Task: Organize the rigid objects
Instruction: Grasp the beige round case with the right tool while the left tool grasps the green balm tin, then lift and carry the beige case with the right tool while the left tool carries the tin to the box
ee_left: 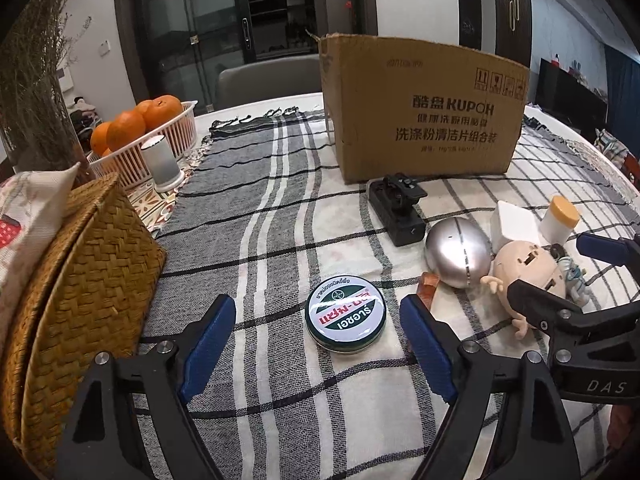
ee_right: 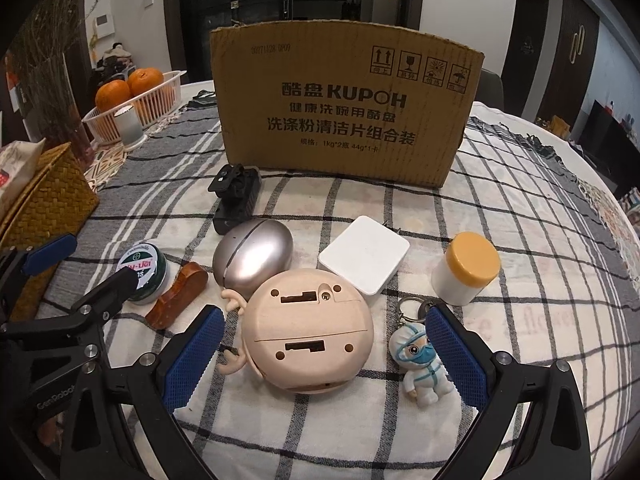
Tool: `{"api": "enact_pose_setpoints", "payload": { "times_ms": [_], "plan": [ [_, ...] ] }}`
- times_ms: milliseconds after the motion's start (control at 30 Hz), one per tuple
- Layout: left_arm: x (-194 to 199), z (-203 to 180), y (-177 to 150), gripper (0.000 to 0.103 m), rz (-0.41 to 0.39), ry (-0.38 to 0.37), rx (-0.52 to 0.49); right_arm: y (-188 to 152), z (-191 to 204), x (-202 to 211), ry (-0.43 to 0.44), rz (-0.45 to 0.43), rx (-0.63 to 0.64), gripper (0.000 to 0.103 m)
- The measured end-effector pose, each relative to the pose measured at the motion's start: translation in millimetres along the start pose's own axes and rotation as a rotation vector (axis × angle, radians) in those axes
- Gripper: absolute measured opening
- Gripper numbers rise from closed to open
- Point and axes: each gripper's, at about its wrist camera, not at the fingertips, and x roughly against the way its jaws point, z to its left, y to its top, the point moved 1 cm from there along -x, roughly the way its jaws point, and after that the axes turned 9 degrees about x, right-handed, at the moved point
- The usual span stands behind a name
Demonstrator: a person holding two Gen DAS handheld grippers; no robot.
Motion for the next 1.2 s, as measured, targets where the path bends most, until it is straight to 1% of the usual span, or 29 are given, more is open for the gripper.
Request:
{"api": "enact_pose_setpoints", "payload": {
  "times_ms": [233, 500, 667, 700, 767, 833, 867, 900, 933, 1067, 1100, 1200],
  "plan": [
    [-11, 1, -1, 0.079, 0.02, 0.004, -0.003, 1, 1, -9, -0.006, 0.015, 0.023, 0.102],
    [-22, -3, -1, 0.074, 0.049, -0.016, -0.001, 1, 1, -18, 0.005, 0.026, 0.033, 0.102],
    [-29, -7, -1, 0.063, 0.083, -0.039, 0.002, 2, 0, -22, 0.024, 0.025, 0.031, 0.1],
    [-30, -7, -1, 0.062, 0.087, -0.042, 0.003, 2, 0, -23, 0.034, 0.03, 0.028, 0.097],
    [-31, -8, -1, 0.055, 0.094, -0.045, 0.0, 1, 0, -24, 0.045, 0.03, 0.026, 0.092],
    [-33, -9, -2, 0.051, 0.11, -0.058, 0.001, 1, 1, -25, 0.07, 0.032, 0.024, 0.085],
    [-33, -9, -3, 0.051, 0.112, -0.056, 0.001, 1, 2, -25, 0.078, 0.033, 0.023, 0.083],
    [-33, -9, -3, 0.051, 0.111, -0.055, -0.001, 1, 3, -26, 0.089, 0.033, 0.023, 0.078],
    [-33, -9, -3, 0.051, 0.112, -0.056, 0.0, 1, 4, -26, 0.101, 0.035, 0.022, 0.077],
    [-31, -10, -4, 0.051, 0.116, -0.057, 0.007, 0, 6, -26, 0.099, 0.028, 0.021, 0.077],
    [-30, -11, -5, 0.051, 0.116, -0.06, 0.011, -1, 5, -25, 0.101, 0.025, 0.018, 0.075],
    [-24, -11, -5, 0.051, 0.113, -0.062, 0.024, -1, 4, -23, 0.104, 0.028, 0.015, 0.075]
  ]
}}
